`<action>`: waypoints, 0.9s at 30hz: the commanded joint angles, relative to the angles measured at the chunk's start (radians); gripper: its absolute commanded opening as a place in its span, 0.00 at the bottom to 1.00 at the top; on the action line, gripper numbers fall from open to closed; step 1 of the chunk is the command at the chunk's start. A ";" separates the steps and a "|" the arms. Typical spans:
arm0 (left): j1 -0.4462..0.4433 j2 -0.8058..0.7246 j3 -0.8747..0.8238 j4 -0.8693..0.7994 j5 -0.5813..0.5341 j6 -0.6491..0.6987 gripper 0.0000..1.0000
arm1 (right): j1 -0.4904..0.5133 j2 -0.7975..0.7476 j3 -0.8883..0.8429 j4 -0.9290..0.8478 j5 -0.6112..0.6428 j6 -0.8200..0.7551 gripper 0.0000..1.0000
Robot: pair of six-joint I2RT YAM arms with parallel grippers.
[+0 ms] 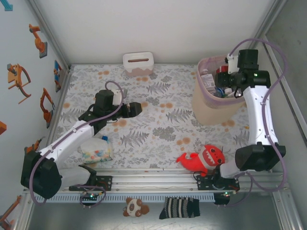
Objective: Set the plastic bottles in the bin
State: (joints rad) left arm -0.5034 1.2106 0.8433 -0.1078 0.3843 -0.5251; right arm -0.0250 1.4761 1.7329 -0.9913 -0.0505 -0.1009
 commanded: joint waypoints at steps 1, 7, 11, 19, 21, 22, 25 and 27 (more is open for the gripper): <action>0.014 -0.062 0.030 -0.054 -0.044 0.051 0.82 | -0.003 -0.086 0.010 -0.014 0.010 0.019 0.71; 0.037 -0.161 0.019 -0.118 -0.123 0.102 0.84 | -0.003 -0.237 -0.096 0.016 0.040 0.056 0.74; 0.051 -0.225 0.016 -0.178 -0.190 0.139 0.85 | -0.003 -0.368 -0.202 0.040 0.049 0.096 0.74; 0.065 -0.381 -0.034 -0.268 -0.358 0.174 0.93 | -0.003 -0.634 -0.449 0.049 0.075 0.189 0.76; 0.067 -0.421 -0.054 -0.288 -0.406 0.172 0.95 | -0.003 -0.692 -0.520 0.052 0.078 0.223 0.77; 0.066 -0.436 -0.062 -0.299 -0.432 0.171 0.96 | -0.002 -0.713 -0.550 0.059 0.080 0.241 0.78; 0.068 -0.479 -0.082 -0.346 -0.542 0.154 0.97 | -0.003 -0.764 -0.674 0.115 0.092 0.295 0.80; 0.068 -0.509 -0.098 -0.388 -0.648 0.131 0.98 | -0.003 -0.785 -0.764 0.183 0.094 0.321 0.84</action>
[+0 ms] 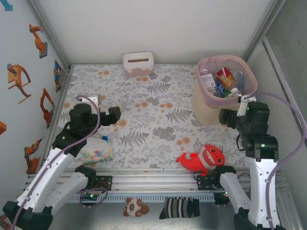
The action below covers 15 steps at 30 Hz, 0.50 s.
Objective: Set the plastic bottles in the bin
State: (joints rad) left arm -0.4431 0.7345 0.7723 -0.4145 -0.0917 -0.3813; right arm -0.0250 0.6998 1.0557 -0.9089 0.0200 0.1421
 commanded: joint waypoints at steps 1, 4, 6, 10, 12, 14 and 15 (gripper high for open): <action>0.008 -0.049 -0.036 -0.092 -0.206 -0.016 1.00 | -0.003 -0.013 -0.130 0.139 0.026 0.085 0.85; 0.010 -0.093 -0.072 -0.112 -0.309 -0.026 0.97 | -0.003 -0.024 -0.274 0.287 0.058 0.093 0.90; 0.011 -0.114 -0.092 -0.116 -0.364 -0.026 0.97 | -0.003 -0.011 -0.360 0.396 0.092 0.087 0.98; 0.012 -0.115 -0.130 -0.098 -0.457 -0.007 0.97 | -0.003 0.034 -0.512 0.652 0.124 0.081 0.99; 0.014 -0.098 -0.160 -0.073 -0.534 -0.002 0.96 | -0.003 0.080 -0.580 0.796 0.131 0.070 0.99; 0.015 -0.079 -0.194 -0.031 -0.600 0.030 0.97 | -0.003 0.143 -0.628 0.931 0.157 0.051 0.96; 0.014 -0.072 -0.220 0.010 -0.625 0.066 0.97 | -0.003 0.183 -0.650 1.005 0.178 0.049 0.96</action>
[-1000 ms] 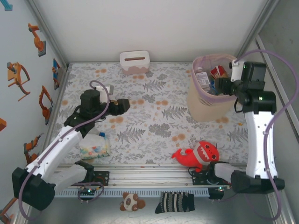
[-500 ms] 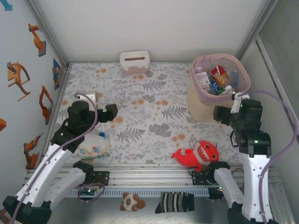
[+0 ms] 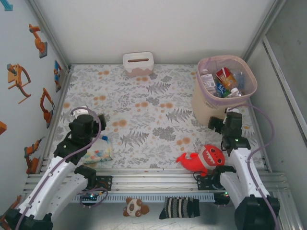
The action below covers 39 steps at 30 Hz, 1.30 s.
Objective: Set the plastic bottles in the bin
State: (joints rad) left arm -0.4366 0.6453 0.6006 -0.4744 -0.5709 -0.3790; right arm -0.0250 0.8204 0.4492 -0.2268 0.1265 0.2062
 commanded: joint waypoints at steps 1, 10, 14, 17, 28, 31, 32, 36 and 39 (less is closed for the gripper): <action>0.007 0.023 -0.075 0.115 -0.166 0.098 0.96 | -0.002 0.098 -0.059 0.383 0.088 -0.026 0.96; 0.098 0.145 -0.283 0.687 -0.053 0.410 0.96 | -0.004 0.415 -0.110 0.853 0.076 -0.100 0.96; 0.203 0.234 -0.312 0.834 0.076 0.393 0.96 | -0.006 0.551 -0.063 0.952 0.061 -0.100 0.96; 0.282 0.302 -0.329 0.936 0.198 0.368 0.97 | -0.001 0.634 -0.039 0.979 0.024 -0.117 0.91; 0.385 0.684 -0.325 1.376 0.470 0.361 0.96 | -0.003 0.716 -0.095 1.144 -0.009 -0.123 0.93; 0.399 0.756 -0.283 1.357 0.531 0.364 0.97 | -0.003 0.715 -0.096 1.144 -0.031 -0.133 0.94; 0.405 0.781 -0.282 1.380 0.556 0.367 0.97 | -0.003 0.716 -0.095 1.144 -0.043 -0.139 0.94; 0.411 0.876 -0.304 1.501 0.613 0.383 0.97 | -0.003 0.718 -0.086 1.132 -0.085 -0.155 0.95; 0.411 0.887 -0.271 1.448 0.631 0.389 0.97 | -0.004 0.720 -0.063 1.089 -0.061 -0.144 0.95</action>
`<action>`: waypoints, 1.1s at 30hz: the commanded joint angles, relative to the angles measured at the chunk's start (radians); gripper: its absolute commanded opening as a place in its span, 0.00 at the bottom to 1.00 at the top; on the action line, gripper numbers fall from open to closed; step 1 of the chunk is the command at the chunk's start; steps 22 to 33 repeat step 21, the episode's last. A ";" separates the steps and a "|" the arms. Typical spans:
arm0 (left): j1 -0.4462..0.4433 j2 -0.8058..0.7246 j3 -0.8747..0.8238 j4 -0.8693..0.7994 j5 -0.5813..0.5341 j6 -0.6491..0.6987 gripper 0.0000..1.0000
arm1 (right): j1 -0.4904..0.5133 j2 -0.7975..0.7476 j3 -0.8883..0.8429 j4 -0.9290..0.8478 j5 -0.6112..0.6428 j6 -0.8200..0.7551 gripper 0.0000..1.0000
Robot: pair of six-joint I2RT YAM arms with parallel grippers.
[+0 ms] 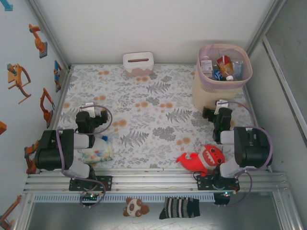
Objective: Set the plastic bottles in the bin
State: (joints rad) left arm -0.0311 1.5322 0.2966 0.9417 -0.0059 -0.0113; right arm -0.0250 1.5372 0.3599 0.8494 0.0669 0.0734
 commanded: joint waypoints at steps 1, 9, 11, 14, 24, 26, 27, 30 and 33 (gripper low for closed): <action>0.006 -0.006 0.065 -0.053 0.072 0.027 0.97 | -0.003 0.003 0.027 0.012 -0.001 -0.011 0.99; 0.002 0.006 0.112 -0.110 -0.042 -0.009 0.96 | -0.006 0.002 0.032 0.002 -0.001 -0.010 0.99; 0.002 0.011 0.109 -0.100 -0.040 -0.009 0.96 | -0.006 0.002 0.031 0.002 -0.001 -0.010 0.99; 0.002 0.009 0.112 -0.107 -0.040 -0.012 0.96 | -0.005 0.002 0.032 0.001 -0.001 -0.010 0.99; 0.003 0.008 0.112 -0.105 -0.040 -0.012 0.96 | -0.006 0.004 0.033 0.000 0.000 -0.010 0.99; 0.003 0.008 0.112 -0.105 -0.040 -0.012 0.96 | -0.006 0.004 0.033 0.000 0.000 -0.010 0.99; 0.003 0.008 0.112 -0.105 -0.040 -0.012 0.96 | -0.006 0.004 0.033 0.000 0.000 -0.010 0.99; 0.003 0.008 0.112 -0.105 -0.040 -0.012 0.96 | -0.006 0.004 0.033 0.000 0.000 -0.010 0.99; 0.003 0.008 0.112 -0.105 -0.040 -0.012 0.96 | -0.006 0.004 0.033 0.000 0.000 -0.010 0.99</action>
